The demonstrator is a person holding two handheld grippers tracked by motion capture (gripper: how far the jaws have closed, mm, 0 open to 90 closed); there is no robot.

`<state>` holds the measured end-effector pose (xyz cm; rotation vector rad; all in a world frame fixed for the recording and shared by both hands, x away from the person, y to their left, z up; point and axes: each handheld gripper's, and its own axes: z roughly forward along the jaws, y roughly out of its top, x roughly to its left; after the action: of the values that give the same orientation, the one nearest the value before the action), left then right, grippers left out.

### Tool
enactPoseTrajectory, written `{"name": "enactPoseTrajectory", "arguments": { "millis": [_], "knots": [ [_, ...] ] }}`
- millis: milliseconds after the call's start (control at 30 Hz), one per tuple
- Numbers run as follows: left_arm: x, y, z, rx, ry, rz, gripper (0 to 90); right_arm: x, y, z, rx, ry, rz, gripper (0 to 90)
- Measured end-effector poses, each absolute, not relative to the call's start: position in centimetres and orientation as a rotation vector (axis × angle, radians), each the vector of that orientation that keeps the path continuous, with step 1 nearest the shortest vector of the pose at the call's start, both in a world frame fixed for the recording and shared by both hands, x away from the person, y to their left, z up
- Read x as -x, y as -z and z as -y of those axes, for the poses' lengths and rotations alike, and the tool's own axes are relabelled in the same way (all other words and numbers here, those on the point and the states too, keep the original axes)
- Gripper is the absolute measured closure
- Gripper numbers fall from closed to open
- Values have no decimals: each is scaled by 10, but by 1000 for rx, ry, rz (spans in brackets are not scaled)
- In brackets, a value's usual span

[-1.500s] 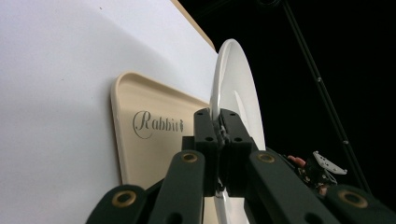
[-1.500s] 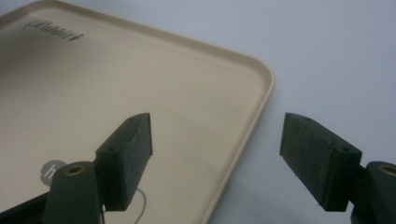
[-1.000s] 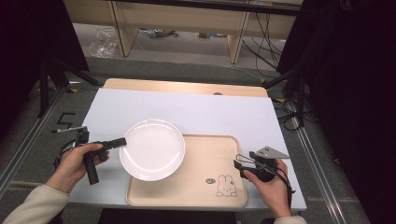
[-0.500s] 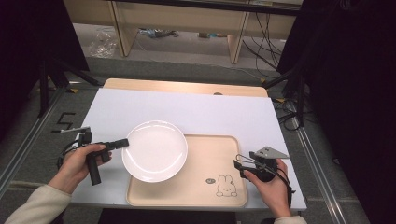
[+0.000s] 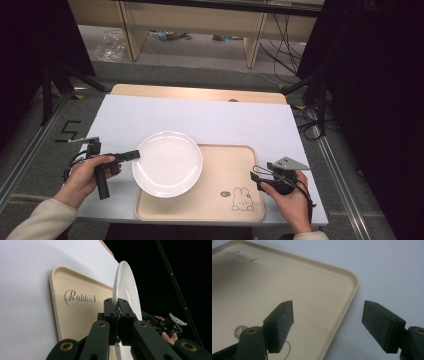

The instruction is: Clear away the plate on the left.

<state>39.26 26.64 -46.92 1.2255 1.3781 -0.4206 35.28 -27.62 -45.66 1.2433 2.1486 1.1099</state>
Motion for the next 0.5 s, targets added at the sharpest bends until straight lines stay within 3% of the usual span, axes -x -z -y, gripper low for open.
{"name": "enactPoseTrajectory", "arguments": {
  "millis": [500],
  "knots": [
    [-391,471,-257,-1248,443,-1366,867,-353,457,276,-1249,-1122,-2161,262]
  ]
}}
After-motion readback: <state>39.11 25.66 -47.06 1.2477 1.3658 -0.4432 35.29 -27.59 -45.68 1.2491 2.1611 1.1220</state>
